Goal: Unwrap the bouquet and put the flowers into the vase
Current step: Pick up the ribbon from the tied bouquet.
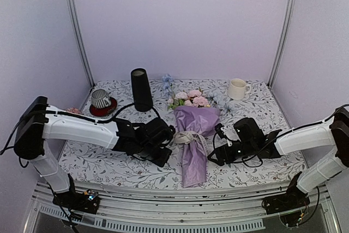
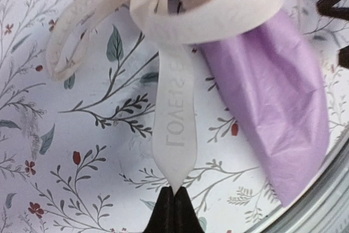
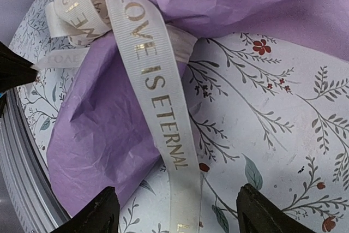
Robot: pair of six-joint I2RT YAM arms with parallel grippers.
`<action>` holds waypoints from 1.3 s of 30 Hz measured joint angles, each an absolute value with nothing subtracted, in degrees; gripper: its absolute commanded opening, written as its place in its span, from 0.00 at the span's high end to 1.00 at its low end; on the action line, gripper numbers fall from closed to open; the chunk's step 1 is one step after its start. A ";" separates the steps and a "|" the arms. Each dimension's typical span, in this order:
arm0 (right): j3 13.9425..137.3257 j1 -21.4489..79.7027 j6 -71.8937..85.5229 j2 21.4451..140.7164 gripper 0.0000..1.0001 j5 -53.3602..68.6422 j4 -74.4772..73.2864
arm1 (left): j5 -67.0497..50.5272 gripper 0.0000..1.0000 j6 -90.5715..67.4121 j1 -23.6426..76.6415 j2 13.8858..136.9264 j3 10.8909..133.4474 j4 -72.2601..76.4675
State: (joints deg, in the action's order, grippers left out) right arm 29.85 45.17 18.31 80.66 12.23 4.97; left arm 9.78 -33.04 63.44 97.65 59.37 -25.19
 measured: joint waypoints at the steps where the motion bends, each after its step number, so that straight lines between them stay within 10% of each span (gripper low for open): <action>1: 30.52 45.30 18.20 81.71 0.29 12.03 4.99 | 9.82 1.00 -33.06 63.44 96.27 58.92 -24.29; 9: 35.33 45.63 17.74 87.99 0.43 10.11 6.24 | 11.11 1.00 -33.67 63.44 90.59 56.23 -20.32; 21: 38.11 45.74 18.35 92.62 0.95 9.56 9.30 | 14.98 1.00 -35.18 62.70 88.44 54.37 -20.45; 39: 33.52 45.50 20.88 77.36 0.98 -5.93 9.37 | 19.18 1.00 -36.10 58.87 79.09 50.54 -22.61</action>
